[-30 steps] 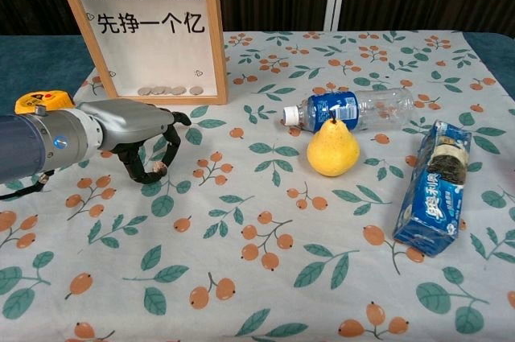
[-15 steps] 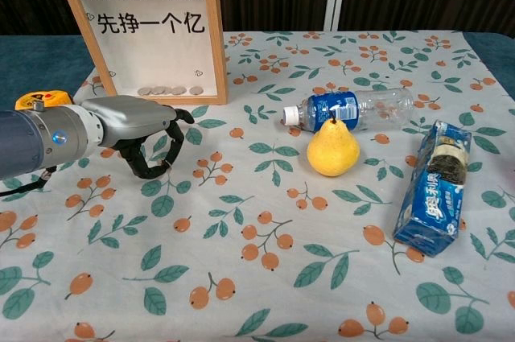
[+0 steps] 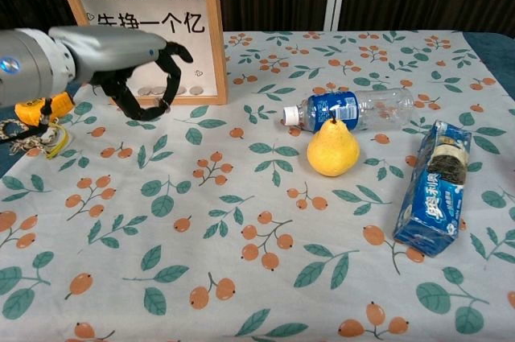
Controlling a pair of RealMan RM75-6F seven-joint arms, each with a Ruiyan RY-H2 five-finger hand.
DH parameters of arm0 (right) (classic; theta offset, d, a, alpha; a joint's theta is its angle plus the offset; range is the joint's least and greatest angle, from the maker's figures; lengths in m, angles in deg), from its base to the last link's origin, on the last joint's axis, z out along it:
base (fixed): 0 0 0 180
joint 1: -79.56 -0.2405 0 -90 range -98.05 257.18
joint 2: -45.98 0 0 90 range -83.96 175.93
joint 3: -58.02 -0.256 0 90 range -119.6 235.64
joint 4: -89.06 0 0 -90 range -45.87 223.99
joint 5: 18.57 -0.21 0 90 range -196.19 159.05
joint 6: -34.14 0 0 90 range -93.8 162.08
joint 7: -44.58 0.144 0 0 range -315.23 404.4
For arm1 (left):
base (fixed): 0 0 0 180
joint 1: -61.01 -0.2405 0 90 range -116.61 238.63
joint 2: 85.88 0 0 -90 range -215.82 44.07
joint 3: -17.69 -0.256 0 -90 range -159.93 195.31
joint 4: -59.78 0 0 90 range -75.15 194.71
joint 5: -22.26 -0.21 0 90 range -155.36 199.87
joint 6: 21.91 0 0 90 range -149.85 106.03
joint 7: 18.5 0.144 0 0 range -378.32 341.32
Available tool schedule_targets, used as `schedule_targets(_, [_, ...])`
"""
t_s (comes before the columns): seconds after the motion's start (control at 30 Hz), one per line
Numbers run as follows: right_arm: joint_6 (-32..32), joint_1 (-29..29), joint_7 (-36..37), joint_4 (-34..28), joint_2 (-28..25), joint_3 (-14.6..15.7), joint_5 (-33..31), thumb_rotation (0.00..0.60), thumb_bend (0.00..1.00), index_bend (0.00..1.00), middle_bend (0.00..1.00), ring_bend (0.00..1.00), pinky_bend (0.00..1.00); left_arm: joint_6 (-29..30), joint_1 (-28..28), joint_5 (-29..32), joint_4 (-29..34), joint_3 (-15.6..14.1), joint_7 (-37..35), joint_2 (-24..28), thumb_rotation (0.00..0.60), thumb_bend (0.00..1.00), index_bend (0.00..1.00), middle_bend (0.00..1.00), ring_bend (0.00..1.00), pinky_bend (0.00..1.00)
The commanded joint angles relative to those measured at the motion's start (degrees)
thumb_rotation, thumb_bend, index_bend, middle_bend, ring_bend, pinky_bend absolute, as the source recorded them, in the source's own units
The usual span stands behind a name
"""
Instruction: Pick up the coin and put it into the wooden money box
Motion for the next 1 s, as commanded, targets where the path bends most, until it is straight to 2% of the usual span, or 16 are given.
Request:
schedule_targets(0.03, [0.1, 0.0, -0.2, 0.0, 0.1, 0.0, 0.0, 0.600, 0.30, 0.08, 0.00, 0.00, 0.00, 0.9, 0.2, 1.7, 8.4, 3.7, -1.0, 8.1, 0.600, 0.62, 0.65, 0.07, 0.00, 0.00])
schedule_targets(0.2, [0.3, 0.1, -0.4, -0.1, 0.1, 0.0, 0.1, 0.600, 0.30, 0.08, 0.00, 0.00, 0.00, -0.1, 2.5, 6.5, 14.1, 7.7, -0.1, 16.9, 0.600, 0.62, 0.65, 0.07, 0.00, 0.00])
schedule_targets(0.33, [0.3, 0.1, -0.4, 0.0, 0.1, -0.1, -0.2, 0.600, 0.30, 0.08, 0.00, 0.00, 0.00, -1.5, 6.1, 14.1, 14.6, 11.0, 1.6, 22.4, 0.600, 0.62, 0.66, 0.07, 0.00, 0.00])
schedule_targets(0.4, [0.3, 0.1, -0.3, -0.1, 0.1, -0.2, -0.3, 0.600, 0.30, 0.08, 0.00, 0.00, 0.00, -3.7, 8.0, 18.4, 14.1, 12.1, 1.9, 24.7, 0.600, 0.62, 0.66, 0.07, 0.00, 0.00])
schedule_targets(0.5, [0.3, 0.3, 0.1, -0.2, 0.2, -0.4, -0.9, 0.600, 0.30, 0.08, 0.00, 0.00, 0.00, -10.2, 12.4, 26.7, 11.4, 13.1, 2.7, 29.4, 0.600, 0.62, 0.66, 0.07, 0.00, 0.00])
schedule_targets(0.73, [0.1, 0.2, 0.4, -0.3, 0.2, -1.0, -2.1, 0.600, 0.30, 0.08, 0.00, 0.00, 0.00, -17.2, 18.9, 36.4, 3.7, 12.3, 3.1, 32.0, 0.600, 0.62, 0.66, 0.07, 0.00, 0.00])
schedule_targets(1.0, [0.3, 0.4, 0.2, -0.3, 0.3, -1.1, -2.5, 0.600, 0.30, 0.08, 0.00, 0.00, 0.00, -20.9, 22.5, 36.1, -6.4, 8.5, 2.7, 27.7, 0.600, 0.62, 0.66, 0.07, 0.00, 0.00])
